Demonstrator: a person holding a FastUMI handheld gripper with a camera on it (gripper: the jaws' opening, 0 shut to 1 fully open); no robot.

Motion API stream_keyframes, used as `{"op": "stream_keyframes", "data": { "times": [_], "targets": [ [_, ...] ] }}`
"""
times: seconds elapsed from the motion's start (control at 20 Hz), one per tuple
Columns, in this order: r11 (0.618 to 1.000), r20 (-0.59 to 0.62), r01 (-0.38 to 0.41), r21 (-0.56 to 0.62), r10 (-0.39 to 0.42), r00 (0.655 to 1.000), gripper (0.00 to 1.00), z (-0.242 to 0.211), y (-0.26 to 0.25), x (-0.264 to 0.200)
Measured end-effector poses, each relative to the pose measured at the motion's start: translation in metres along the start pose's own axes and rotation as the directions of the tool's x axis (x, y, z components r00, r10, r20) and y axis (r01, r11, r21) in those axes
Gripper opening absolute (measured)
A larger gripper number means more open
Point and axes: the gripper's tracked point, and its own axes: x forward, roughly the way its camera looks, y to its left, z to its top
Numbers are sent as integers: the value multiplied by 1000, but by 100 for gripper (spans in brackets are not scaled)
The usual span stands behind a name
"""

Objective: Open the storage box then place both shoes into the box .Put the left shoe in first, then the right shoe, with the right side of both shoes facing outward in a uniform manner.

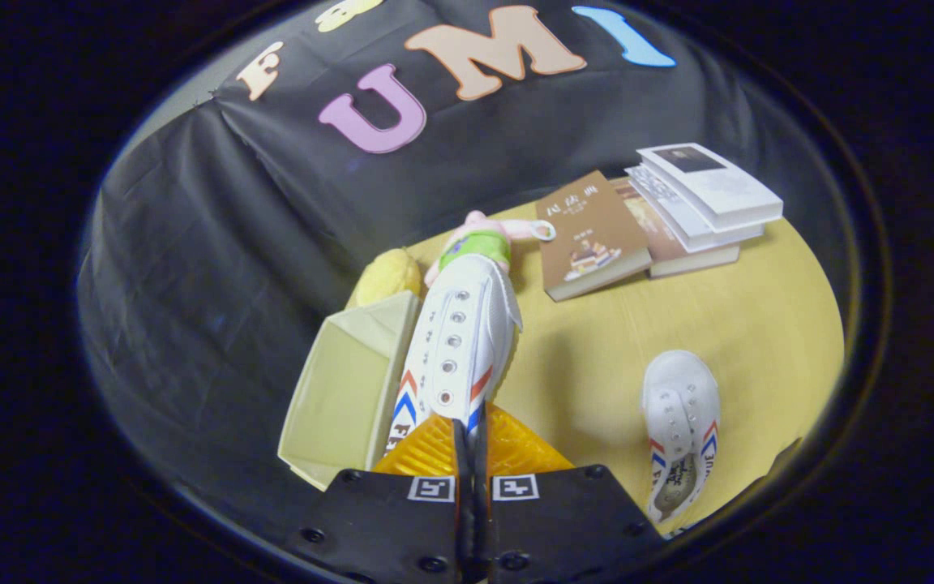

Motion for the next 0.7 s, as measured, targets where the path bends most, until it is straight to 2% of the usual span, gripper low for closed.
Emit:
{"op": "stream_keyframes", "data": {
  "times": [0.25,0.4,0.55,0.7],
  "targets": [
    [996,28,-72,-57,74,997,3,13,62,-2],
    [990,1,-107,-95,107,994,3,4,92,9],
    [987,-45,-111,-114,106,993,3,-17,115,28],
    [992,-86,-75,-104,66,994,3,-40,126,53]
  ]
}}
